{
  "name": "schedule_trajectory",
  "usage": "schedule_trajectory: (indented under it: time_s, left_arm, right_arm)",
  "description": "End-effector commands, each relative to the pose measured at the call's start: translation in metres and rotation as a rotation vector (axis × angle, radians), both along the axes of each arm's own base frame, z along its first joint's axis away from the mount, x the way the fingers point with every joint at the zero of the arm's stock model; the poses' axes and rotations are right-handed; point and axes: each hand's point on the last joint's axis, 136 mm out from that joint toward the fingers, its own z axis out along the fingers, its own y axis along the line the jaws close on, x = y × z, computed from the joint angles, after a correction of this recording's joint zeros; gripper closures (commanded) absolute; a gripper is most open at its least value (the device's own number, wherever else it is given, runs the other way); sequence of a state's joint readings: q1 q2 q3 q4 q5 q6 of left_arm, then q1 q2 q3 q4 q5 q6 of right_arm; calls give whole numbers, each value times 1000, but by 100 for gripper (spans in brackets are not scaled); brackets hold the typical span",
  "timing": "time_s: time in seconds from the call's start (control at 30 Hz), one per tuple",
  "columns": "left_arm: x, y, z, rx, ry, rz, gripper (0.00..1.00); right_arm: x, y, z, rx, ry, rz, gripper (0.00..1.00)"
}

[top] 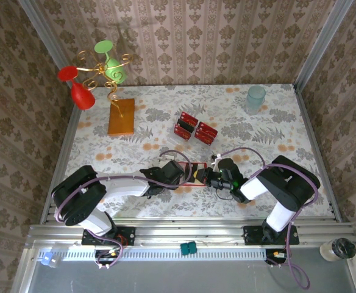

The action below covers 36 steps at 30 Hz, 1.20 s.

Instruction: Put the credit cards into the card holder

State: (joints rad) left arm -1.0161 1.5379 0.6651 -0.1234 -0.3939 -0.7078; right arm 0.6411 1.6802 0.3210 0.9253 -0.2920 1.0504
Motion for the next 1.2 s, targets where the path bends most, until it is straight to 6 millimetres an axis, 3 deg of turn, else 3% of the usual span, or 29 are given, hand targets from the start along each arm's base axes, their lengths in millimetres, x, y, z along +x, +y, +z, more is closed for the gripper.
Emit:
schedule_trajectory:
  time_s: [0.0,0.5,1.17]
  left_arm:
    - [-11,17,-13,67,33,6,32]
    - [-11,17,-13,65,31,5,32]
    - [-12,17,-14,64,31,6,32]
  right_arm:
    - [-11,-4,-20,-67,60,18,100]
    - [-22,-12,-24,-128,103,35,100]
    - [-27,1,-35,-150,179,119,100]
